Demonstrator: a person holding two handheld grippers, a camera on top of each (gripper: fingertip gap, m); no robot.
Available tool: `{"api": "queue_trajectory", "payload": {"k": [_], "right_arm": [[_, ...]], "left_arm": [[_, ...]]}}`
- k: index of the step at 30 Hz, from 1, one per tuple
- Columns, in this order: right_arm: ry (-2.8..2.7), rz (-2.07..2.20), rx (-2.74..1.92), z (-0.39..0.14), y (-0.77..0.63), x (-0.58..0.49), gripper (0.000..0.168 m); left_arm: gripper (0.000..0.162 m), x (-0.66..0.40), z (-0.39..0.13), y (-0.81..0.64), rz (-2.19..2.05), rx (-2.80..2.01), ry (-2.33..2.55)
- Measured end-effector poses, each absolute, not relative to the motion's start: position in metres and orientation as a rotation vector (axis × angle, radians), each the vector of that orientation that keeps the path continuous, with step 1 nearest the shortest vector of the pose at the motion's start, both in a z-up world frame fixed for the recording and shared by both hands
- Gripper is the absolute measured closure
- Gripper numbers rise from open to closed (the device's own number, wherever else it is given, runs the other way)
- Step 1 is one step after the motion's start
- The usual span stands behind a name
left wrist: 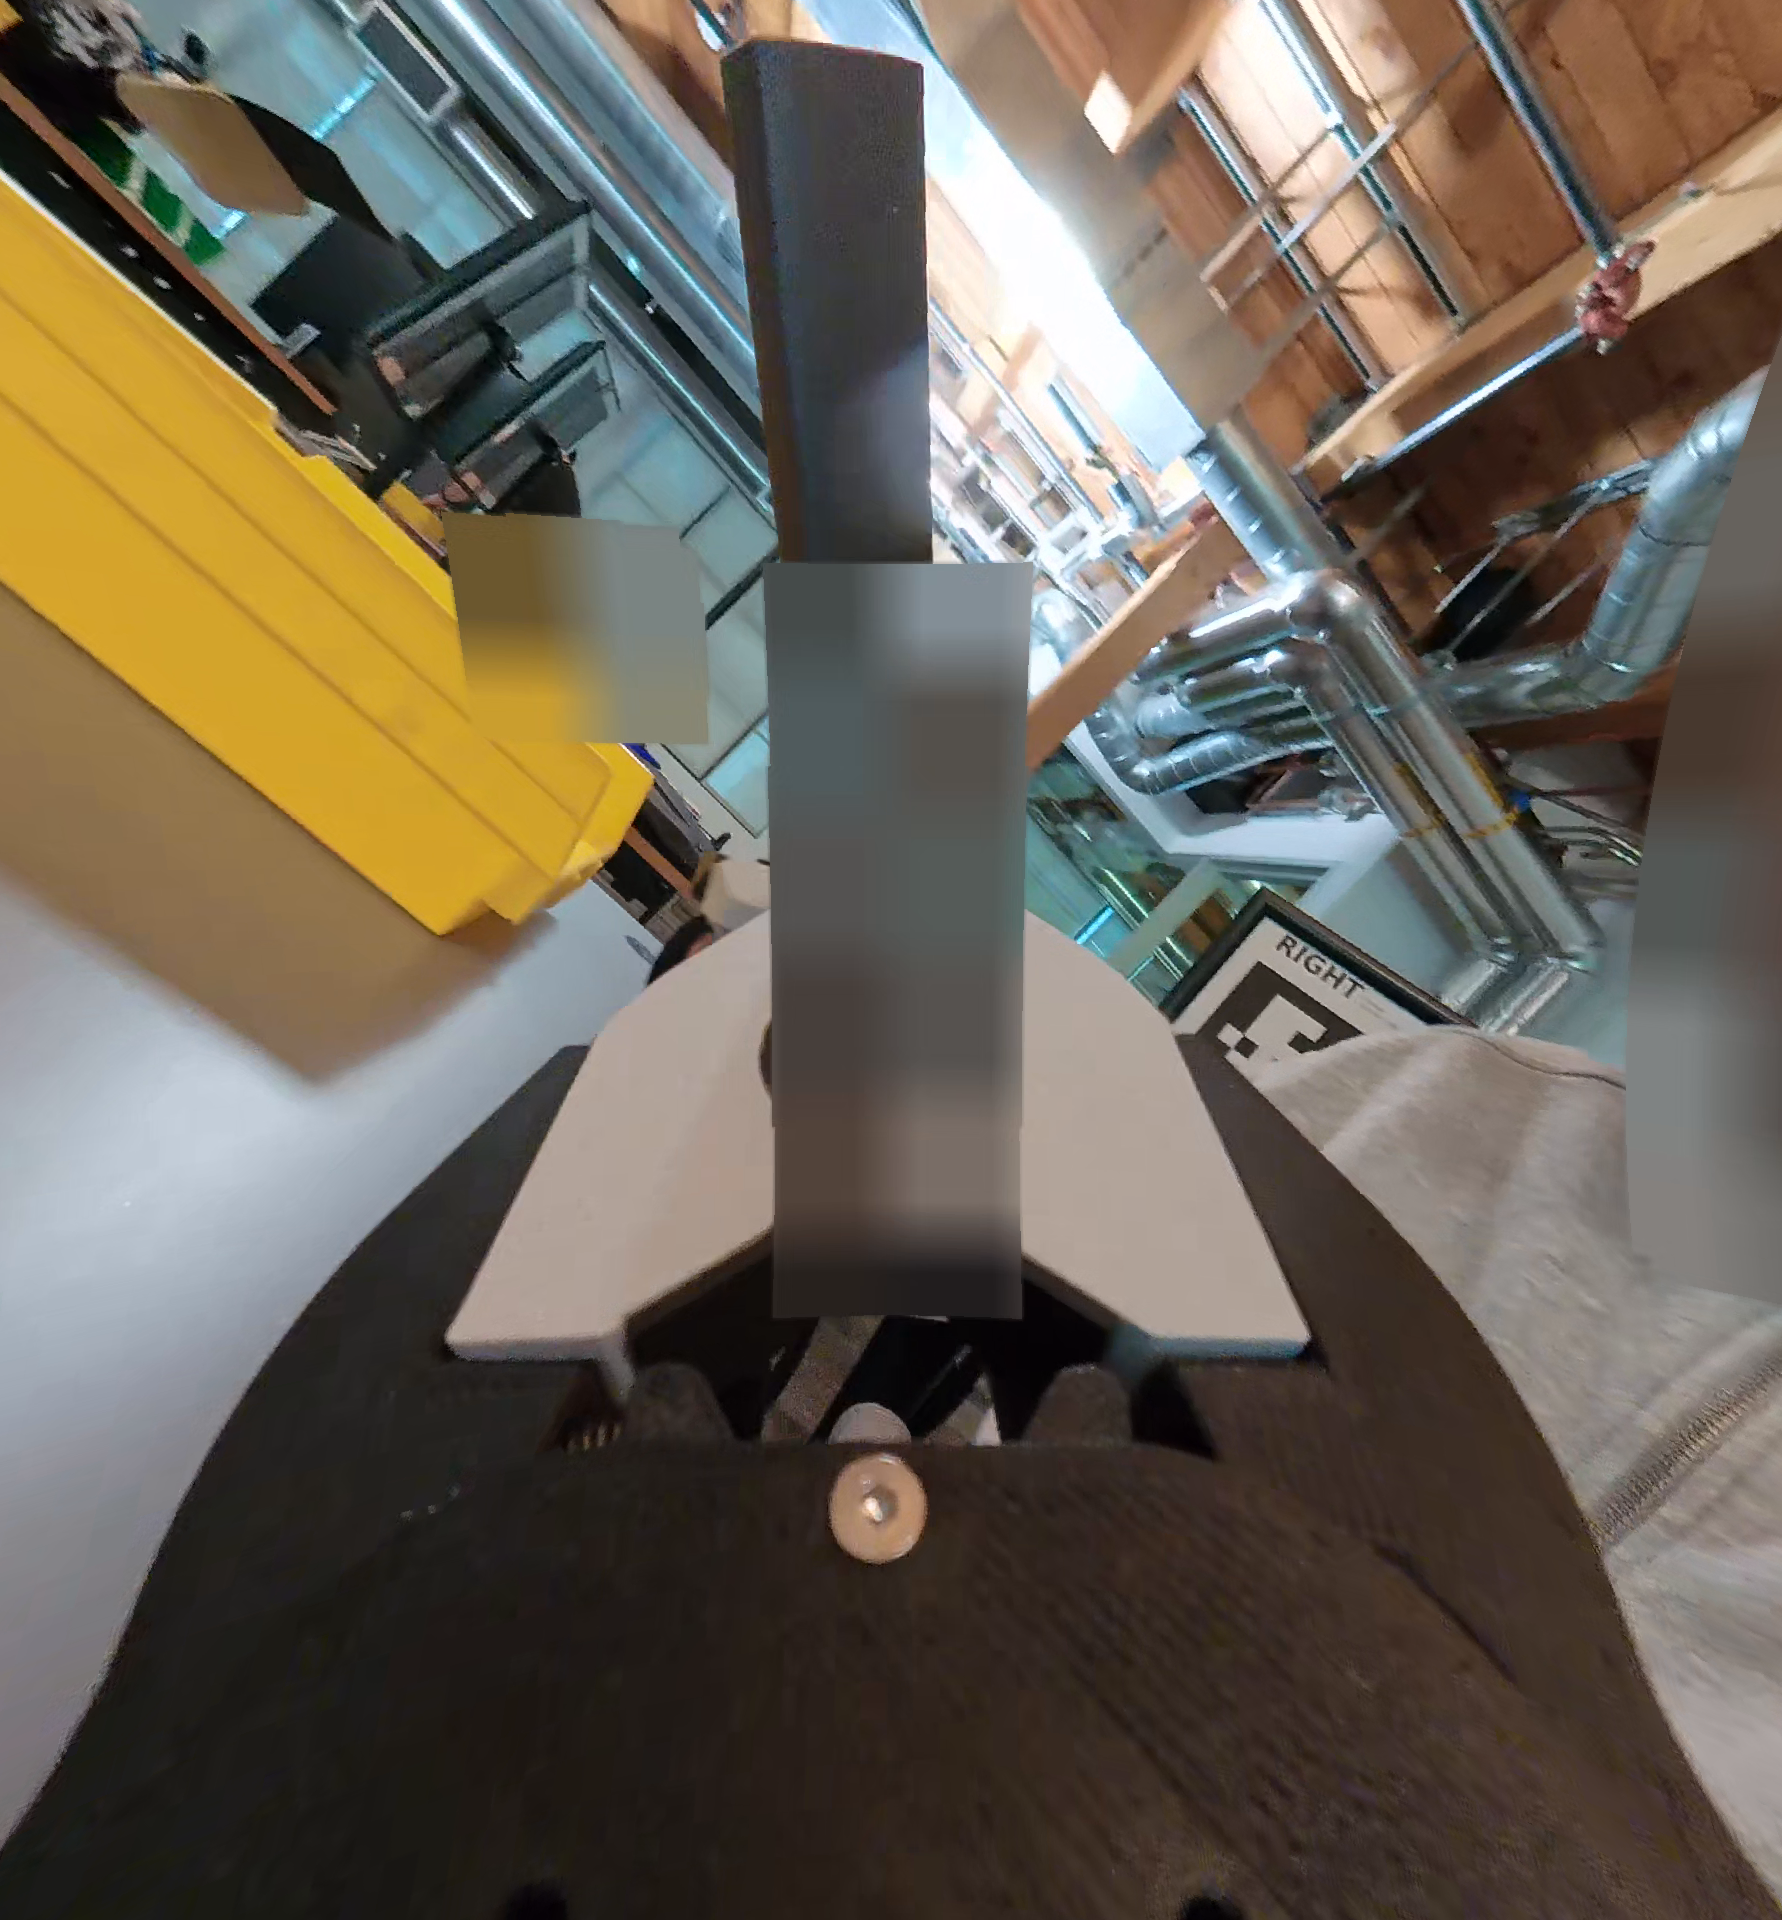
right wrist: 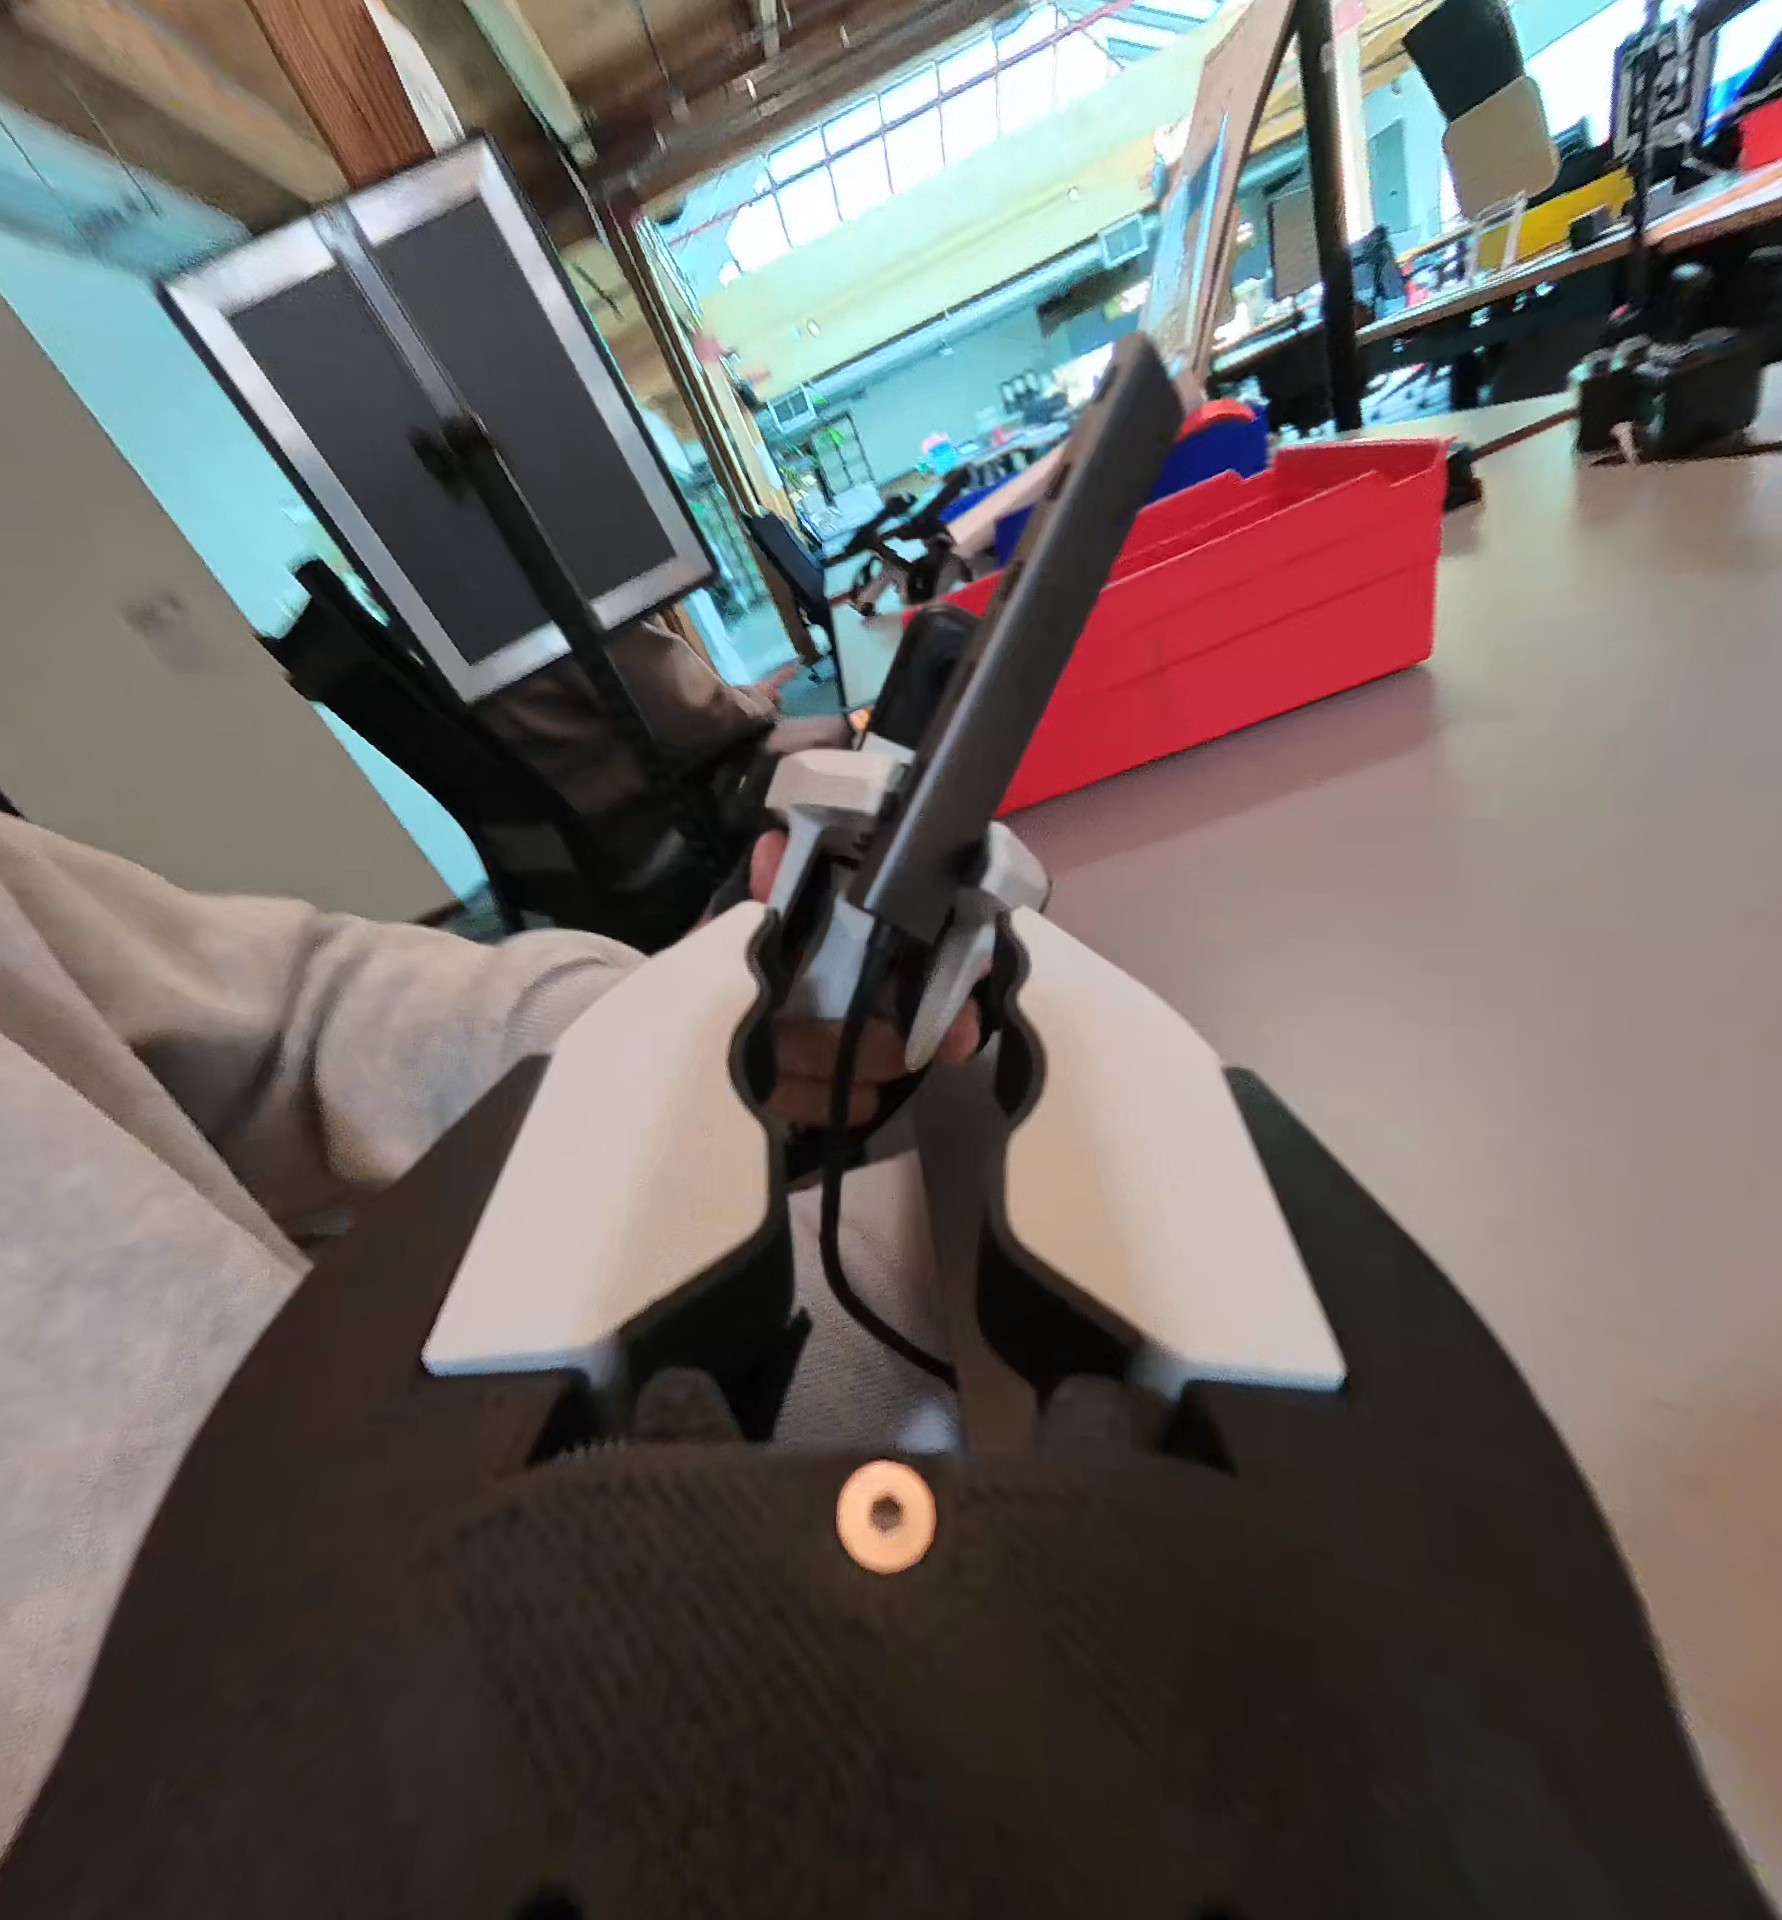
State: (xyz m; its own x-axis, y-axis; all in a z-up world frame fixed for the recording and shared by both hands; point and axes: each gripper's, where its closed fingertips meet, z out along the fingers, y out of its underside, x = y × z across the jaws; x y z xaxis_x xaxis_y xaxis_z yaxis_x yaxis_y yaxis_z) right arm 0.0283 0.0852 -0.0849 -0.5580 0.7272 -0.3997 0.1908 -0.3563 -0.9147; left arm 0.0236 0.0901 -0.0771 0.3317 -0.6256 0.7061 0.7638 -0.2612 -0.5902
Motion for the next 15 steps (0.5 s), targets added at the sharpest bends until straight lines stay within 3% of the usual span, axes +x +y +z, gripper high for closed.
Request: {"api": "queue_trajectory", "payload": {"k": [7, 12, 13, 15], "right_arm": [[-1.556, 1.593, -1.16, -0.095, 0.087, 0.021, 0.129], [-1.595, 1.468, -1.128, -0.097, 0.087, 0.022, 0.145], [-1.59, 1.459, -1.122, -0.096, 0.088, 0.023, 0.157], [-1.57, 1.46, -1.108, -0.089, 0.09, 0.025, 0.158]], "left_arm": [[0.142, 0.031, -0.085, 0.096, -1.289, -1.301, -0.184], [0.143, 0.034, -0.084, 0.097, -1.181, -1.329, -0.154], [0.146, 0.033, -0.084, 0.097, -1.173, -1.329, -0.158], [0.149, 0.028, -0.081, 0.096, -1.152, -1.313, -0.154]]}}
